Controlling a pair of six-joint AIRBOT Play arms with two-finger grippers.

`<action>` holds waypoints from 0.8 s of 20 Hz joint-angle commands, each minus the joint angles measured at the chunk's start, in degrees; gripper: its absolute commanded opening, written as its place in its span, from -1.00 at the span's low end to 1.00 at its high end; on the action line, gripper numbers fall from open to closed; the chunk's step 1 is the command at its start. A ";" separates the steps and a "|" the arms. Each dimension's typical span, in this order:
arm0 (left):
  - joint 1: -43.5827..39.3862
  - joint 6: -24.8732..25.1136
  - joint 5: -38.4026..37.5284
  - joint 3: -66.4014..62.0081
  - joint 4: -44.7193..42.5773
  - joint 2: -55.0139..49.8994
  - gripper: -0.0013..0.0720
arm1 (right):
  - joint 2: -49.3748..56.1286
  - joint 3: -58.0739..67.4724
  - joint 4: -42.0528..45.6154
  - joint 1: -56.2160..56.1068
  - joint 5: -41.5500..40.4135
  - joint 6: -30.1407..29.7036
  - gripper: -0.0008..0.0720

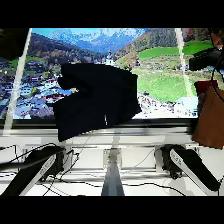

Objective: Fold the clothes and pants, and hang the long-sleeved shirts on hangers.

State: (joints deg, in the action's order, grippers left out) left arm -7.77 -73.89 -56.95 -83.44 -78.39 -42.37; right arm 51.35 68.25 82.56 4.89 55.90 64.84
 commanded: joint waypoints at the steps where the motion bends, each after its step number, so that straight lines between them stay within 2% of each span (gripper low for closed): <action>1: 0.00 -3.72 -0.13 0.02 -6.40 0.61 0.94 | 0.00 0.07 0.00 -0.04 0.00 0.02 -0.88; 16: 0.00 -3.74 -1.40 0.04 -6.43 -2.05 0.94 | 0.00 0.07 0.00 -0.04 0.00 0.02 -0.88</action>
State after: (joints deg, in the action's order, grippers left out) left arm -7.75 -77.58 -58.30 -83.42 -84.79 -43.62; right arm 51.35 68.25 82.59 4.89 55.88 64.84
